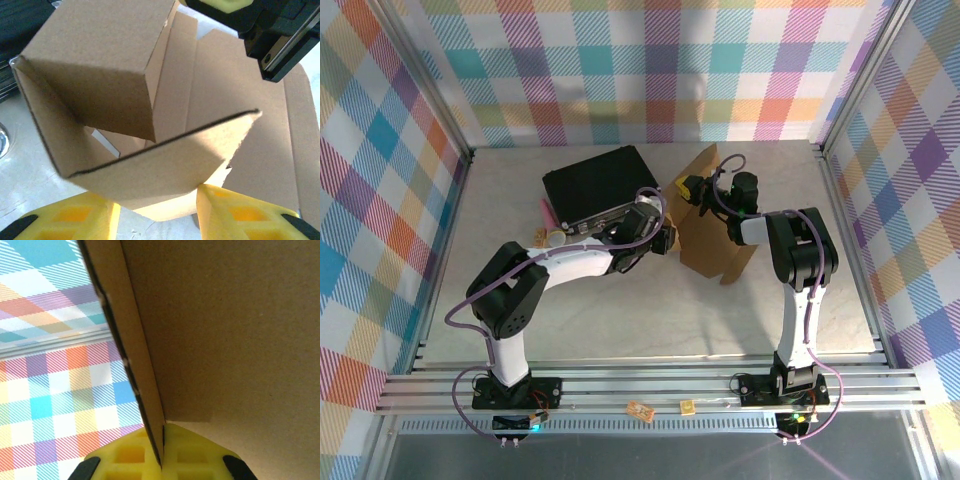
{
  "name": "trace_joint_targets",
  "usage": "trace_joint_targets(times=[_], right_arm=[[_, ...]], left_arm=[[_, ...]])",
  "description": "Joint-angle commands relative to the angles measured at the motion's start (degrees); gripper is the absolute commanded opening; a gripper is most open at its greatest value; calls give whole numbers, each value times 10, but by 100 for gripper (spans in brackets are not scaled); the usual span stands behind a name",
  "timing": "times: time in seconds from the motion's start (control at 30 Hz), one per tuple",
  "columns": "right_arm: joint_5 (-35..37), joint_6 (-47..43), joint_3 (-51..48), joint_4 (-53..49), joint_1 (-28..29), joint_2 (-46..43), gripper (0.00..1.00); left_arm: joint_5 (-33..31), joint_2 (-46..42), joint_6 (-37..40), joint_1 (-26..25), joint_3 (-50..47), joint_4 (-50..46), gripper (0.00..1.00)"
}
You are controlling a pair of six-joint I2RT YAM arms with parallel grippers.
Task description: Fold the paper box
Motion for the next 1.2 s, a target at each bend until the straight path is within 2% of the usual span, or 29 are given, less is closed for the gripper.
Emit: trace_joint_targets(times=[0.0,0.27,0.5,0.67,0.8,0.9,1.07,1.17], right_arm=[[-40,23,-14,10,20,-2,0],[-36,24,-14,3,21,-6,0],[-32,20,-16,-7,21,-13,0],[-28,18,-16,-16,21,-19,0],[-25,19,-17,-19,21,-21,0],[-23,21,-18,-20,21,-23,0],[-21,26,-15,-25,21,-25,0],[-18,30,-16,-30,22,-28,0]], left_arm=[[-17,18,-26,-4,28,73,44],[-28,42,-25,-15,50,60,45],[-88,59,-20,-19,62,21,44],[-122,69,-29,-19,74,-2,52],[-136,73,-38,-19,81,-11,54],[-142,82,-39,-20,92,-19,51],[-138,94,-35,-16,97,-5,40],[-144,106,-34,-15,107,-9,39]])
